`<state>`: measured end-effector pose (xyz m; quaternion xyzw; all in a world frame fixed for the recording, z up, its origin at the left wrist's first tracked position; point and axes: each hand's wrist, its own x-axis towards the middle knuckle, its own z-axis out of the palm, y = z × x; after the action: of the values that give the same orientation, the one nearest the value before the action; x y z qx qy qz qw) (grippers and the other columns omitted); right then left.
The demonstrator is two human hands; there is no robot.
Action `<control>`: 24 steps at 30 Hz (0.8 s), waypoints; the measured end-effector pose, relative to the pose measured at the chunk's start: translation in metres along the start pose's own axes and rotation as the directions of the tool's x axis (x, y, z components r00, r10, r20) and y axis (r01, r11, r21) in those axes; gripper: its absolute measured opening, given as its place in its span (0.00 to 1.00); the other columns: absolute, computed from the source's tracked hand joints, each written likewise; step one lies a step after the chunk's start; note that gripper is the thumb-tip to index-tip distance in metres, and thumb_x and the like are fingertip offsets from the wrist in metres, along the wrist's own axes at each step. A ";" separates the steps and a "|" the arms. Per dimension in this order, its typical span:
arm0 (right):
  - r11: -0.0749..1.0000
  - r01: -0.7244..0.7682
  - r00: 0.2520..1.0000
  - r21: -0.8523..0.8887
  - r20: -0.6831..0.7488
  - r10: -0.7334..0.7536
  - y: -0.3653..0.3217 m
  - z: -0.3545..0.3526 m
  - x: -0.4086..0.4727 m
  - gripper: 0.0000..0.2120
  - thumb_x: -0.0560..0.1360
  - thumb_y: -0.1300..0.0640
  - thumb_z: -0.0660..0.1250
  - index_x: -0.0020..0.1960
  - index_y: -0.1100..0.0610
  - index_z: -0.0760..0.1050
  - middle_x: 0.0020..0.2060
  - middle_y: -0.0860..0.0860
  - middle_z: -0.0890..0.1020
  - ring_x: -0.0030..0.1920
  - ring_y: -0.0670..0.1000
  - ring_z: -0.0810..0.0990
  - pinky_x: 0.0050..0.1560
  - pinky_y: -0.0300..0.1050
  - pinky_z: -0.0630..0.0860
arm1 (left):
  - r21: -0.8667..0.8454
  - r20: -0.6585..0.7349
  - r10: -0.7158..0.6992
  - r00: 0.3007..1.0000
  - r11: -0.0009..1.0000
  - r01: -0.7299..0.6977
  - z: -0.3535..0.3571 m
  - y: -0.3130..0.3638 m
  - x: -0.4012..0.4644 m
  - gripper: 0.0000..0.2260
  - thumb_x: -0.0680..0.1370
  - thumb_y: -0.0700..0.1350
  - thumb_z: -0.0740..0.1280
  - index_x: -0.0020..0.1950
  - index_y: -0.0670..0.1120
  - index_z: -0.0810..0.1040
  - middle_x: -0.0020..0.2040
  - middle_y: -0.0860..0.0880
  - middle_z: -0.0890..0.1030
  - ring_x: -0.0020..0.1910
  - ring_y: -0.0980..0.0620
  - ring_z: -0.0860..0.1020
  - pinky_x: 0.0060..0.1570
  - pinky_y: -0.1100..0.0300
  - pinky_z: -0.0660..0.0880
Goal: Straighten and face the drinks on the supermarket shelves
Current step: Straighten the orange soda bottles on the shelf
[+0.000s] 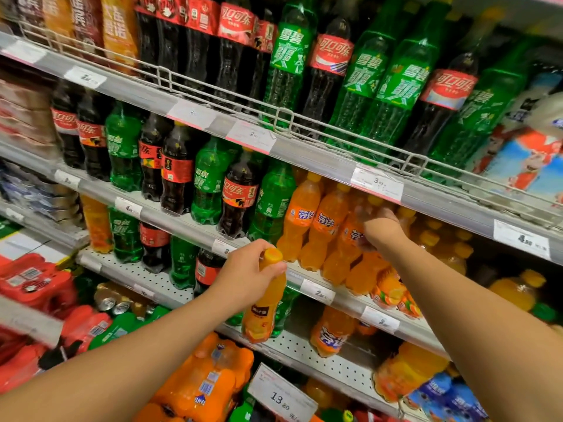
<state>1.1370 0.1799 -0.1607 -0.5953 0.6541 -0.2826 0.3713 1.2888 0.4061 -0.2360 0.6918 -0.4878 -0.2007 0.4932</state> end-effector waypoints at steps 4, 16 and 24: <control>0.959 0.267 0.963 -0.091 -0.008 -0.269 0.009 -0.009 -0.023 0.22 0.78 0.62 0.63 0.69 0.56 0.60 0.42 0.54 0.78 0.34 0.54 0.81 0.38 0.54 0.83 | 0.003 0.005 0.015 1.000 1.000 -0.016 0.009 0.008 0.003 0.04 0.75 0.51 0.70 0.45 0.56 0.75 0.44 0.59 0.78 0.46 0.62 0.74 0.41 0.61 0.70; 0.801 0.580 0.791 -0.150 0.337 -0.510 0.129 -0.076 -0.124 0.35 0.69 0.37 0.71 0.71 0.43 0.63 0.52 0.44 0.80 0.39 0.38 0.78 0.36 0.36 0.77 | 0.063 0.153 0.209 0.966 0.973 -0.220 0.088 0.099 0.011 0.06 0.74 0.52 0.72 0.47 0.54 0.77 0.43 0.57 0.78 0.43 0.59 0.75 0.40 0.65 0.70; 0.808 0.565 0.825 -0.169 0.095 -0.557 0.168 -0.139 -0.118 0.32 0.64 0.37 0.71 0.65 0.40 0.65 0.47 0.39 0.78 0.40 0.38 0.76 0.32 0.32 0.67 | 0.029 0.279 0.341 0.898 0.932 -0.363 0.163 0.171 -0.011 0.06 0.75 0.55 0.70 0.42 0.56 0.75 0.41 0.59 0.78 0.40 0.63 0.75 0.34 0.71 0.67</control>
<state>0.9289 0.3084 -0.2014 -0.7999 0.4655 -0.3038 0.2262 1.0781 0.3299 -0.1585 0.5776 -0.6748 -0.1808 0.4223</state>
